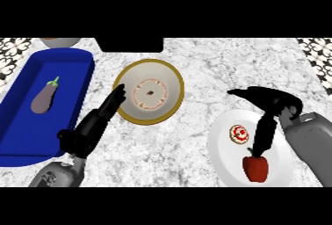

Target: Pick the cupcake from the plate and place it in the bowl

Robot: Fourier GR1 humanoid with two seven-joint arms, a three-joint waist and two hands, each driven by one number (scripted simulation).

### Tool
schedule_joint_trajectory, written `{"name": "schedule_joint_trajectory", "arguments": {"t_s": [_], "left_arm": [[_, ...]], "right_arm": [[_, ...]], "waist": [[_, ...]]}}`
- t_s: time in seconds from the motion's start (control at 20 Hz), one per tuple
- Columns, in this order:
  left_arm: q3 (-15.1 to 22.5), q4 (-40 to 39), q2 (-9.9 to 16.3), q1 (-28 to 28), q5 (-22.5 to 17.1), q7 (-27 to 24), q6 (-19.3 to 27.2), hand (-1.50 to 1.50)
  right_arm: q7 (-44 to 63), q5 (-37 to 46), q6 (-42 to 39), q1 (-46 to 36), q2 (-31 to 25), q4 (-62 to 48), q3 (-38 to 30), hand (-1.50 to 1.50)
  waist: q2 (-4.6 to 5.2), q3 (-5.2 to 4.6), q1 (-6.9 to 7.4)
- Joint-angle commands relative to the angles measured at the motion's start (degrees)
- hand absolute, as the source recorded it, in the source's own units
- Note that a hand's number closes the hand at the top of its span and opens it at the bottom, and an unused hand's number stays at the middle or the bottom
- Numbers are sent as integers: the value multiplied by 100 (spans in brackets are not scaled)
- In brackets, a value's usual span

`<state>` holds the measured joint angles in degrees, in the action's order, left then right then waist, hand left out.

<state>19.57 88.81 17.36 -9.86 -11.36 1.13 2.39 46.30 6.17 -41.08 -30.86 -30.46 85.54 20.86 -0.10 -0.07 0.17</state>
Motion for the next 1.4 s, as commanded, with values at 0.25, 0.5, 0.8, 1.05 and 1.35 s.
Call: {"name": "schedule_joint_trajectory", "arguments": {"t_s": [0.25,0.5,0.8,1.05,1.35], "left_arm": [[-375,-168,-227,-30,174,-85,-327,0],[-415,-219,-410,-89,390,23,-386,0],[-458,-245,-570,128,482,-49,-470,0],[-621,447,-453,352,555,274,-584,0],[-612,-55,-936,-118,867,307,-513,0]], "right_arm": [[410,559,-125,289,583,259,69,-150],[245,1277,80,727,674,806,139,-150],[-760,2396,674,1104,593,593,234,-150],[-816,2759,608,1491,434,1013,-24,-150],[-1135,3344,801,1456,805,253,-92,-150]], "waist": [[9,6,-12],[7,7,-19],[13,8,-9],[4,8,-17],[9,7,-24]]}}
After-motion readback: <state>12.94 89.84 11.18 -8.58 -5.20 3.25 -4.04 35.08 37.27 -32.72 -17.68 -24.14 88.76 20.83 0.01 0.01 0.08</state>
